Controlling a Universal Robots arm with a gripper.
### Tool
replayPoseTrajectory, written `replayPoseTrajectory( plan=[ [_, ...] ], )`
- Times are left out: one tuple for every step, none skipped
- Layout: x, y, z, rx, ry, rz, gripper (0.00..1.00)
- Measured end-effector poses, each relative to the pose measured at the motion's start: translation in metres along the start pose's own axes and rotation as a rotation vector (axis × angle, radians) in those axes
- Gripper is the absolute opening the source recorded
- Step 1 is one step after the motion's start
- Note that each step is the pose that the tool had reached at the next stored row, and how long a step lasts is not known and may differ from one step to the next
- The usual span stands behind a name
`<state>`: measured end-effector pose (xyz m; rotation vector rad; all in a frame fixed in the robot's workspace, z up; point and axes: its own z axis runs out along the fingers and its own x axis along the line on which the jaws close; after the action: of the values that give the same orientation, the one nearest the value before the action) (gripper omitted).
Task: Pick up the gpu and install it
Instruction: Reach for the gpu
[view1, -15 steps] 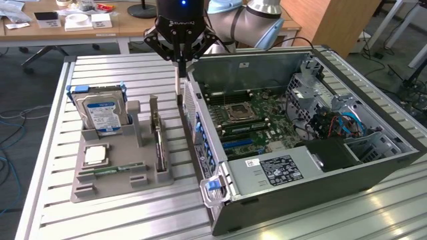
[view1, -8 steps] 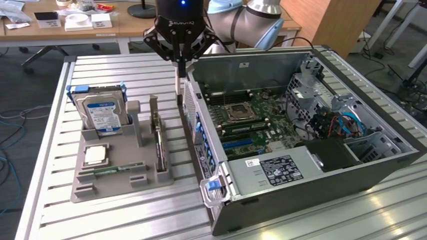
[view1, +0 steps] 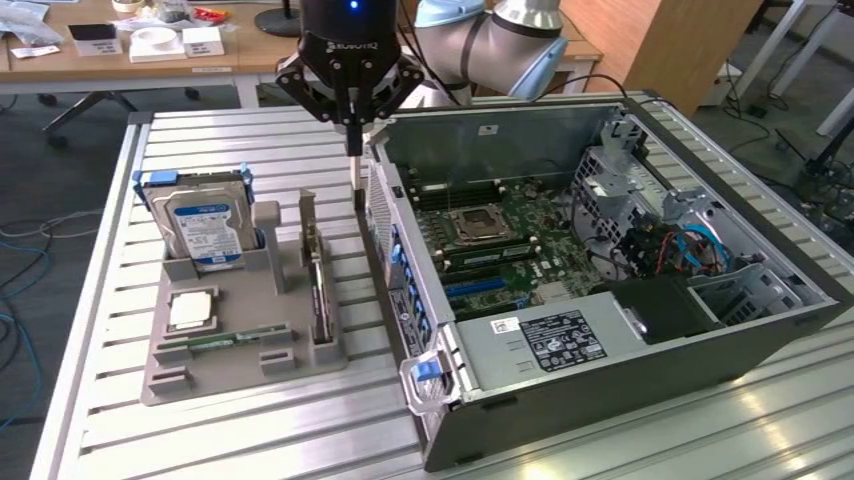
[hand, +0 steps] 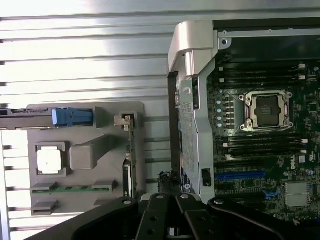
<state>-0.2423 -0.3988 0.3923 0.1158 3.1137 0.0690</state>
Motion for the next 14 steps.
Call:
replayPoseTrajectory(
  plan=[
    [0.0001,0.0000,0.0000,0.0000,0.0000,0.000,0.11],
    [0.0001,0.0000,0.0000,0.0000,-0.0001,0.000,0.11],
    [0.0003,0.0000,0.0000,0.0001,0.0001,0.000,0.11],
    [0.0003,0.0000,-0.0001,0.0001,0.0000,0.000,0.11],
    [0.0003,0.0000,0.0000,0.0000,0.0001,0.000,0.11],
    [0.0004,0.0000,0.0000,-0.0001,-0.0001,0.000,0.11],
    [0.0009,-0.0001,0.0000,0.0000,-0.0001,0.000,0.11],
    [0.0013,-0.0001,-0.0001,0.0001,-0.0001,0.000,0.11],
    [0.0016,-0.0001,-0.0001,0.0001,0.0000,0.000,0.11],
    [0.0016,-0.0001,-0.0001,0.0000,0.0000,0.000,0.11],
    [0.0017,-0.0001,-0.0001,0.0000,0.0001,0.000,0.11],
    [0.0017,-0.0001,-0.0001,0.0001,0.0000,0.000,0.11],
    [0.0017,-0.0001,-0.0001,0.0001,0.0000,0.000,0.11],
    [0.0019,-0.0001,-0.0001,0.0000,0.0000,0.000,0.11]
  ],
)
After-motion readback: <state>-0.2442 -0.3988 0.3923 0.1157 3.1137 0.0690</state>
